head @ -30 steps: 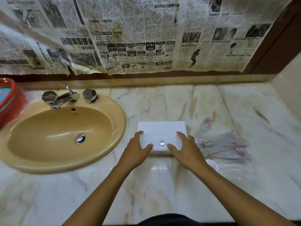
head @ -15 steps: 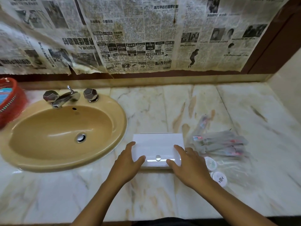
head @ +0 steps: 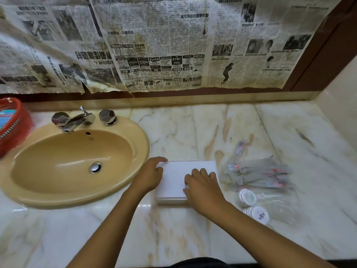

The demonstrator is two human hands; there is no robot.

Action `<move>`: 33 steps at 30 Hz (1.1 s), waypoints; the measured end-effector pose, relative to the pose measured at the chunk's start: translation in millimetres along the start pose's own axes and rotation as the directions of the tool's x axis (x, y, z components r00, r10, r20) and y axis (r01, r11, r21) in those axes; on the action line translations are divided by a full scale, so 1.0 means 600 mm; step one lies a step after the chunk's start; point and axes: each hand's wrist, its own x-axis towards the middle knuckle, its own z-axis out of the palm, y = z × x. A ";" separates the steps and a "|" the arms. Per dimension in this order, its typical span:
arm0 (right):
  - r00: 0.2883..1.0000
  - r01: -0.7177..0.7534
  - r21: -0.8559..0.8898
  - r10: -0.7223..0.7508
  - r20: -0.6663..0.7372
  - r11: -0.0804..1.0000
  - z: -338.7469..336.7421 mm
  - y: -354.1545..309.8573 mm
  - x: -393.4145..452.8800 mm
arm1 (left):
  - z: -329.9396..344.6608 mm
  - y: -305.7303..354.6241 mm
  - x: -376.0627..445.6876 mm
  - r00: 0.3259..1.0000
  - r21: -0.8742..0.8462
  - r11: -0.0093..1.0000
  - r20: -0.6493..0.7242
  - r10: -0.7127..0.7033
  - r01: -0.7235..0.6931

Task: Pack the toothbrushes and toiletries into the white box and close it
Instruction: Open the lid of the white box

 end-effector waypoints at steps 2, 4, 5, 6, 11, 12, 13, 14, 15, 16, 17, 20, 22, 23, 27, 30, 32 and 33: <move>1.000 0.007 0.008 -0.007 -0.008 1.000 -0.020 0.000 0.006 | -0.011 -0.010 0.012 1.000 -0.044 0.999 0.027 0.006 -0.005; 1.000 -0.005 0.041 0.006 -0.027 0.999 -0.042 0.002 0.016 | -0.024 -0.020 0.021 0.998 -0.175 0.984 0.068 -0.004 0.016; 0.999 -0.020 0.064 0.021 -0.026 0.998 -0.054 0.003 0.023 | -0.032 -0.024 0.022 0.994 -0.238 0.970 0.105 -0.018 0.043; 0.999 -0.036 0.082 0.037 -0.015 0.996 -0.064 0.005 0.032 | -0.038 -0.027 0.022 0.989 -0.290 0.955 0.148 -0.020 0.063; 0.990 -0.107 0.199 0.086 0.111 0.974 -0.105 0.022 0.083 | -0.036 -0.038 0.020 0.981 -0.375 0.927 0.188 0.052 0.023; 0.988 -0.121 0.227 0.094 0.125 0.966 -0.111 0.026 0.092 | -0.028 -0.037 0.022 0.987 -0.387 0.922 0.154 0.054 0.010; 0.986 -0.132 0.255 0.102 0.129 0.958 -0.116 0.029 0.101 | -0.020 -0.035 0.023 0.992 -0.387 0.922 0.115 0.061 -0.012; 0.987 -0.140 0.278 0.111 0.120 0.950 -0.121 0.032 0.107 | -0.011 -0.032 0.025 0.996 -0.383 0.923 0.066 0.064 -0.034; 0.988 -0.145 0.295 0.122 0.097 0.944 -0.125 0.035 0.113 | -0.001 -0.030 0.028 0.998 -0.375 0.926 0.013 0.057 -0.048; 0.989 -0.147 0.309 0.134 0.062 0.940 -0.129 0.039 0.117 | 0.008 -0.029 0.031 0.998 -0.371 0.927 -0.038 0.041 -0.052; 0.989 -0.145 0.322 0.148 0.015 0.936 -0.132 0.044 0.120 | 0.016 -0.028 0.032 0.996 -0.371 0.927 -0.082 0.023 -0.052; 0.963 -0.133 0.406 0.215 -0.163 0.904 -0.137 0.069 0.127 | 0.038 -0.022 0.034 0.981 -0.405 0.911 -0.193 -0.002 -0.078; 0.916 -0.134 0.476 0.292 -0.274 0.869 -0.133 0.095 0.130 | 0.048 -0.012 0.033 0.972 -0.450 0.891 -0.230 -0.045 -0.065; 0.888 -0.145 0.512 0.340 -0.311 0.847 -0.129 0.110 0.131 | 0.052 -0.004 0.031 0.965 -0.469 0.881 -0.255 -0.066 -0.064; 0.769 -0.319 0.618 0.578 -0.275 0.719 -0.103 0.181 0.134 | 0.068 0.005 0.034 0.942 -0.509 0.857 -0.319 -0.105 -0.077; 0.712 -0.538 0.528 0.690 -0.133 0.657 -0.071 0.227 0.131 | 0.074 0.005 0.036 0.939 -0.554 0.829 -0.320 -0.125 -0.078; 0.693 -0.640 0.419 0.719 -0.046 0.644 -0.052 0.245 0.129 | 0.079 0.002 0.036 0.939 -0.573 0.815 -0.320 -0.130 -0.083; 0.687 -0.676 0.362 0.727 -0.007 0.642 -0.044 0.250 0.130 | 0.081 0.000 0.035 0.937 -0.585 0.807 -0.321 -0.134 -0.085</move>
